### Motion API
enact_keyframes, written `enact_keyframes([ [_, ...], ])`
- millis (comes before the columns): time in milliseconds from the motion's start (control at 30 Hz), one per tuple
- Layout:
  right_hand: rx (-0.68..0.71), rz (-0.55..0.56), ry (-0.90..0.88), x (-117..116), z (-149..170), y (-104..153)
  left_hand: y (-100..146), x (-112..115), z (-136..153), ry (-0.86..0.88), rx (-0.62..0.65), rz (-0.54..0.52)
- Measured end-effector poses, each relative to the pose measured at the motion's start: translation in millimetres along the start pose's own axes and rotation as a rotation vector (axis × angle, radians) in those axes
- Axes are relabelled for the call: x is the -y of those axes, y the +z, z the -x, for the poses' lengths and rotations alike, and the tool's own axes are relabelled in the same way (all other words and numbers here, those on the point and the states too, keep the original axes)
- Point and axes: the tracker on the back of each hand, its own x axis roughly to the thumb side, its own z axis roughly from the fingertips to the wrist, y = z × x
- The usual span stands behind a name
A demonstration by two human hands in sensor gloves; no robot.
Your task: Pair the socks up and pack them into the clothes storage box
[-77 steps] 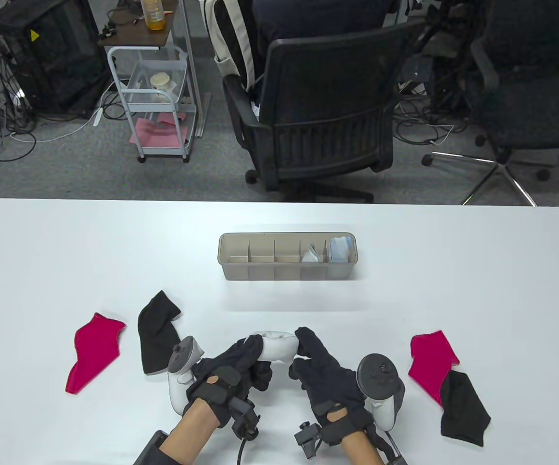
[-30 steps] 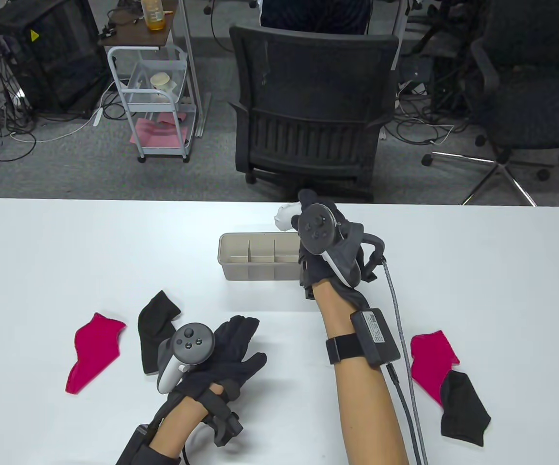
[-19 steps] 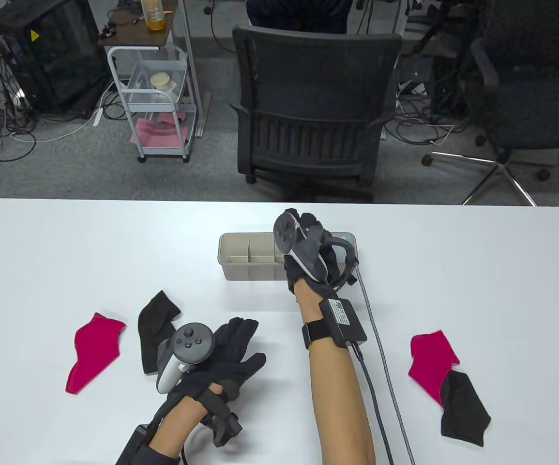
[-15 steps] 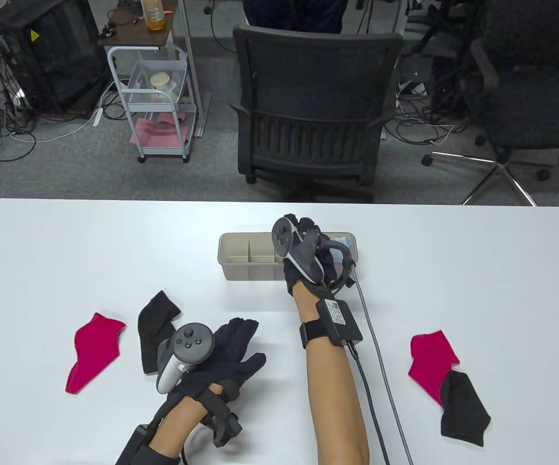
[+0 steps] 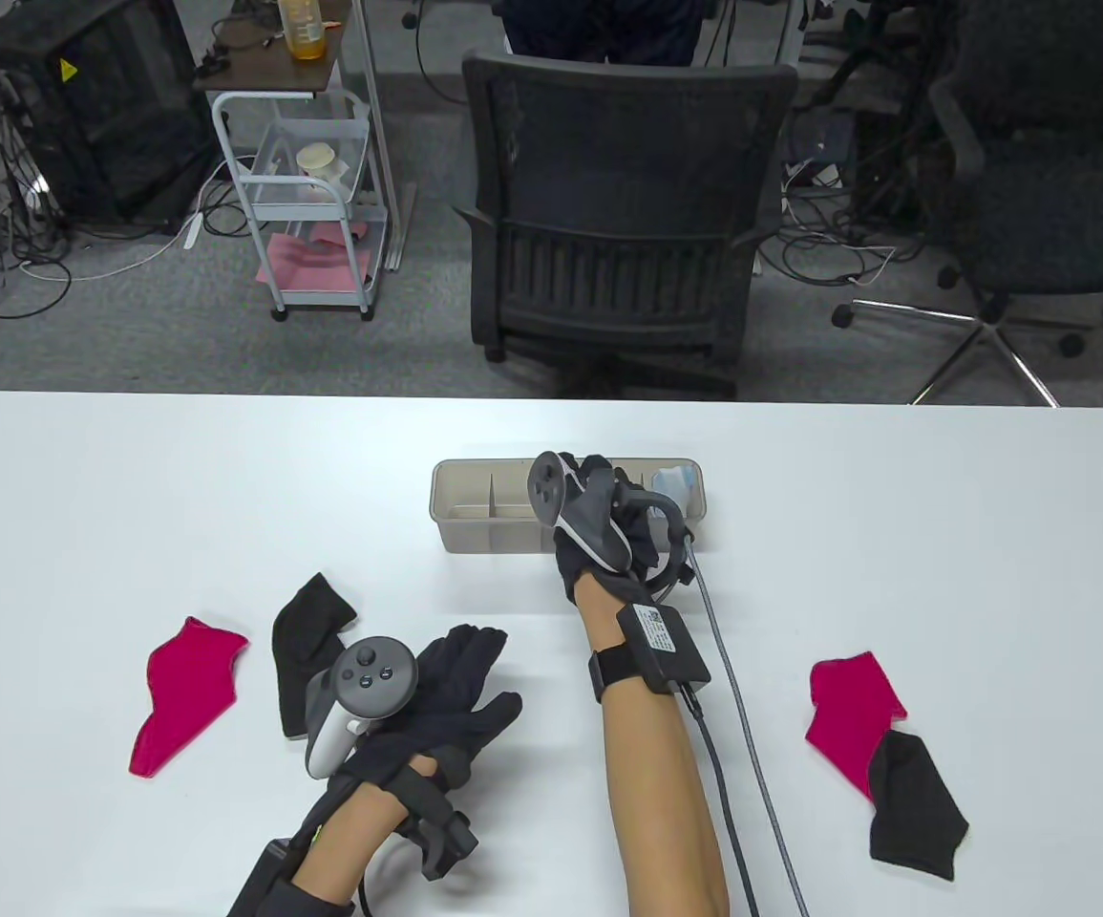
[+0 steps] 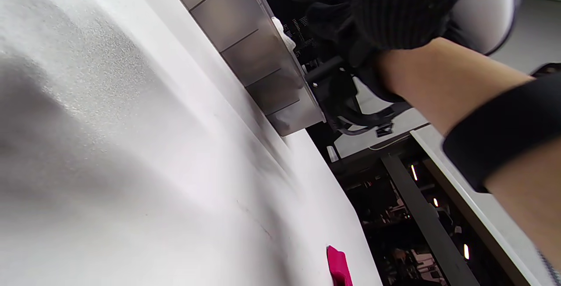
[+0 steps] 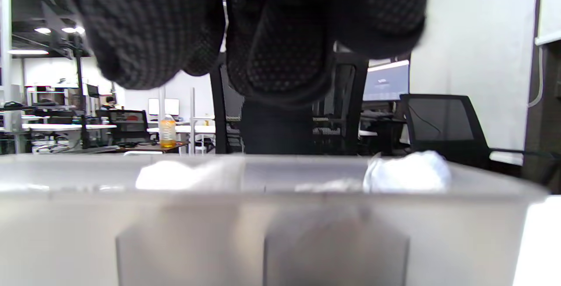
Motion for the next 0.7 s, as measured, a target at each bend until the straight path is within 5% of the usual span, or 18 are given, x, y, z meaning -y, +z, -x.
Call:
enact_keyframes([
  [267,0.078,0.052,-0.031,79,38,42,1,2,-4,-0.016,0.013,0.001],
  [433,0.052,0.112,-0.043,135,90,79,2,3,-7,-0.023,0.025,0.0],
  [567,0.008,0.123,-0.054,159,134,112,2,4,-9,-0.031,0.033,0.002],
  [700,-0.096,0.104,-0.029,157,179,145,2,5,-10,-0.04,0.036,0.004],
])
